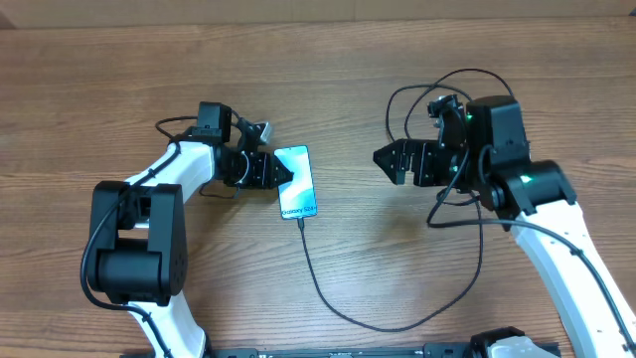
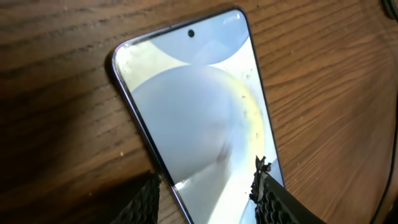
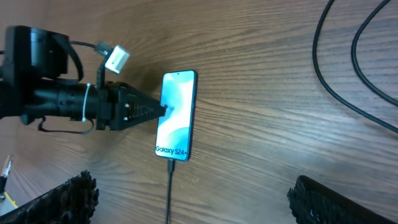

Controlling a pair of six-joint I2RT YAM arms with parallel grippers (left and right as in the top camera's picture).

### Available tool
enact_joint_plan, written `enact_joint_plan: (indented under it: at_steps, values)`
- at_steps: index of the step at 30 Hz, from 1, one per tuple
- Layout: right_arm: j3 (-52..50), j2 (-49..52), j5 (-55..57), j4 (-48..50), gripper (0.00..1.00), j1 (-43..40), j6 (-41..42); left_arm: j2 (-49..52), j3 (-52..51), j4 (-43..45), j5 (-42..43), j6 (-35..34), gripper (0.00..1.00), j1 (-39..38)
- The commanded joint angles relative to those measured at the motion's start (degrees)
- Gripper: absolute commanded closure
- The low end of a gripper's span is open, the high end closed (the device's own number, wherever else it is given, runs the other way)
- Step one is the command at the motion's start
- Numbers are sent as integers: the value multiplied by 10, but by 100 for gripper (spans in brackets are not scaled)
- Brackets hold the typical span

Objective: Plug charger to phone and switch on socket
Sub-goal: 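Lay the phone flat on the table and open the left gripper, then lift the left arm away and move the right gripper to the power strip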

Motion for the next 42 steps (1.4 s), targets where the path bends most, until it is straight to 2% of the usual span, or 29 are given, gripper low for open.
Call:
enact_joint_plan:
  at_steps: [1, 2, 4, 6, 7, 8, 9, 11, 16, 21, 25, 29, 35, 42]
  values:
    - [11, 12, 6, 5, 0, -2, -6, 12, -7, 0, -83, 15, 53, 0]
    - [11, 14, 6, 2, 7, -2, -6, 12, -5, -2, -94, 8, 51, 0]
    - [11, 18, 9, -13, 29, -2, -6, 10, 2, -14, -123, -3, 39, 0]
    - [11, 19, 39, -35, 59, -2, -5, 7, 19, -38, -151, -5, 16, 1]
    - [11, 19, 63, -50, 78, -2, -5, 5, 33, -55, -167, -9, 11, 2]
    - [11, 19, 89, -67, 89, -3, -2, 2, 50, -75, -184, -13, 10, 3]
    - [11, 19, 115, -85, 96, -6, 11, -2, 74, -101, -202, -19, 10, 5]
    - [11, 19, 169, -123, 96, -16, 51, -14, 126, -155, -229, -22, 0, 7]
    - [11, 19, 248, -186, 96, -83, 102, -69, 260, -267, -273, -21, 0, 8]
    - [11, 19, 248, -185, 96, -220, 125, -170, 339, -352, -303, -22, 0, 7]
    - [12, 23, 238, -167, 96, -323, 125, -278, 341, -405, -333, -36, 0, 7]
    - [20, 59, 235, -171, 96, -385, 123, -386, 341, -452, -374, -75, 0, 7]
    - [87, 175, 200, -203, 96, -407, 85, -531, 337, -495, -445, -126, 0, 7]
    - [211, 286, 167, -269, 96, -407, 67, -662, 337, -608, -596, -253, 0, 7]
